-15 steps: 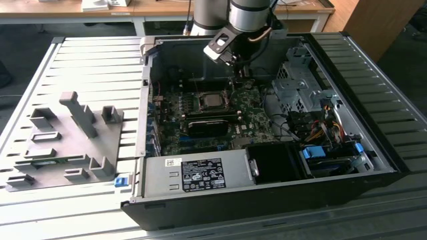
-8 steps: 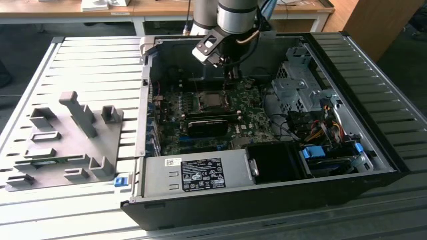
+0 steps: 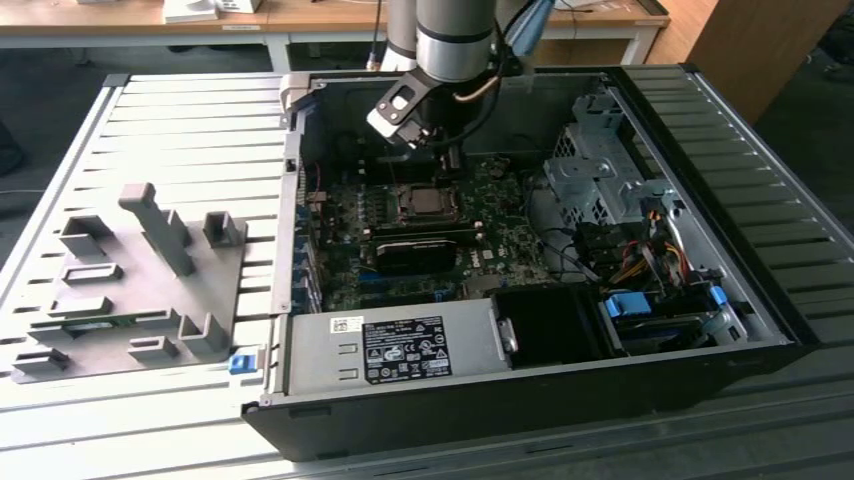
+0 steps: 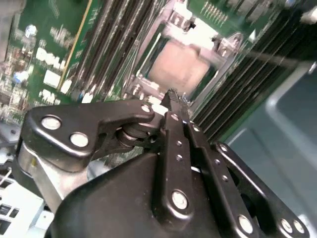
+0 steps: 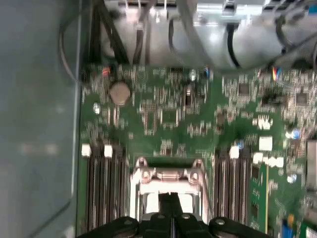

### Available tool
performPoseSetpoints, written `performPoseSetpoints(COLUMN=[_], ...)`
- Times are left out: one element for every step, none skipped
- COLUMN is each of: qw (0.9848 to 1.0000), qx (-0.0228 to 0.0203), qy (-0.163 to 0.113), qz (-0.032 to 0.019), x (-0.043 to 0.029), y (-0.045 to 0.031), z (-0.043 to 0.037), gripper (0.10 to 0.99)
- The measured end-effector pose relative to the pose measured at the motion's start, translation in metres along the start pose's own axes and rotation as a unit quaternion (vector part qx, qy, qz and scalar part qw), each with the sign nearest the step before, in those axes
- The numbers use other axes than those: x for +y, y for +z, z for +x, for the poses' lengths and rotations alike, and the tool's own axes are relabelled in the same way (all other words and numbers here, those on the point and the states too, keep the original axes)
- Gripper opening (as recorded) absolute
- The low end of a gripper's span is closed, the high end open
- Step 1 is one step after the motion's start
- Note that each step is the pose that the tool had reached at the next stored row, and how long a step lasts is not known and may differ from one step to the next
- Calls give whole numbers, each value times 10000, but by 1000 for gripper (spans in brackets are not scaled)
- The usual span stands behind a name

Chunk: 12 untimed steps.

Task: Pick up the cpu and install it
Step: 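Close the cpu cover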

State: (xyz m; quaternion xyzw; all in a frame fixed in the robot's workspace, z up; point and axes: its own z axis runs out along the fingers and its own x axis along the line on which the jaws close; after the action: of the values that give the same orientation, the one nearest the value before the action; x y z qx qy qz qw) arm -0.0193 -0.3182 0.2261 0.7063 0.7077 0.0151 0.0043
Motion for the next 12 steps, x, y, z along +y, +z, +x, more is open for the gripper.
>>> performPoseSetpoints(qw=[10000, 10000, 10000, 10000, 10000, 10000, 10000, 10000, 10000, 10000, 10000, 10000], qx=[-1, -2, -1, -1, 0, 0, 0, -1, -1, 0, -1, 0], qy=[-1, -3, -3, -4, -4, -4, -4, -4, -4, -4, -5, -5], qz=[1, 1, 1, 0, 0, 0, 0, 1, 0, 0, 0, 0], x=[-42, -60, -71, -79, -89, -99, -111, -130, -148, -166, -183, -206], y=[6, 8, 10, 12, 14, 15, 17, 18, 19, 21, 23, 26], z=[0, -1, -1, -1, -1, -1, -3, -7, -12, -20, -31, -40], gripper=[106, 106, 106, 106, 106, 106, 106, 106, 106, 106, 106, 106])
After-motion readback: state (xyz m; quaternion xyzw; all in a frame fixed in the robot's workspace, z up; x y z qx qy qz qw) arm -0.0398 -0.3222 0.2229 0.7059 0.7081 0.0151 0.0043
